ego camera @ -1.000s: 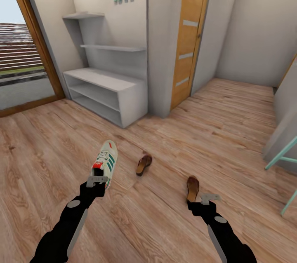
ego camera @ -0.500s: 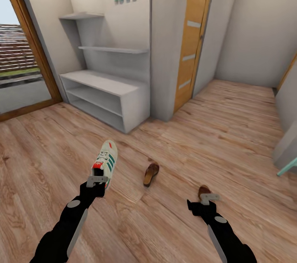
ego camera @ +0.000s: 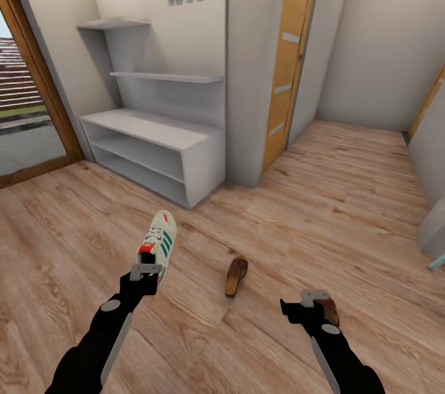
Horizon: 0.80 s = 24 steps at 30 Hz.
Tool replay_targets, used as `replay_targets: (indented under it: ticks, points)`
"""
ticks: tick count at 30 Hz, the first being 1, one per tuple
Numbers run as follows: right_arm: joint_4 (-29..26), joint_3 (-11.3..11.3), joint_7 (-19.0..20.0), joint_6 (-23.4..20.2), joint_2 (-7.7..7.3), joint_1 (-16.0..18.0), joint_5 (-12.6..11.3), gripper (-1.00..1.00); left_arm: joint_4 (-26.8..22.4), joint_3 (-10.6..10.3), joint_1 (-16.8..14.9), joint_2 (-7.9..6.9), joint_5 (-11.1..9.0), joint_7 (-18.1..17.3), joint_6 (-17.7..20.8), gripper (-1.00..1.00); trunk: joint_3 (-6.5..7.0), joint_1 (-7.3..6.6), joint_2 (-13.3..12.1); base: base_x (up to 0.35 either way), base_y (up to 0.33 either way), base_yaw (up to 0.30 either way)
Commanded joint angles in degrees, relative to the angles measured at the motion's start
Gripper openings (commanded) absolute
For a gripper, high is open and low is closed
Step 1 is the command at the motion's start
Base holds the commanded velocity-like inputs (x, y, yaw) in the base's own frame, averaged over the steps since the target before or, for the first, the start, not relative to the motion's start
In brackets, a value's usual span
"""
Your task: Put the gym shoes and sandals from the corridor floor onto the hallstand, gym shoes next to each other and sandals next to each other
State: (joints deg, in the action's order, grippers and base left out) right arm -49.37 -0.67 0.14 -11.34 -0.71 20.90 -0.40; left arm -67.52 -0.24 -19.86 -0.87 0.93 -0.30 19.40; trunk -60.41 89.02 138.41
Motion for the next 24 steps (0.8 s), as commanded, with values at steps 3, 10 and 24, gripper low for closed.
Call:
replay_targets:
  ticks: [3,10,24]
  points:
    - [-0.11,-0.03,0.02,-0.35,0.01,0.02,-0.04,1.0,-0.12,-0.02,-0.01,-0.01,0.12,-0.05,0.28,-1.0,0.1,0.01,0.02,0.235,0.277,-0.24]
    - [-0.11,-0.03,0.03,-0.34,0.01,0.02,-0.04,1.0,-0.1,-0.02,-0.01,-0.02,0.12,-0.05,0.28,-1.0,0.47,0.01,0.02,0.201,0.293,-0.245]
    - [-0.11,-0.06,-0.01,-0.35,0.01,0.02,-0.04,1.0,-0.15,-0.01,-0.01,-0.06,0.12,-0.05,0.28,-1.0,1.14,0.01,0.02,0.126,0.307,-0.207]
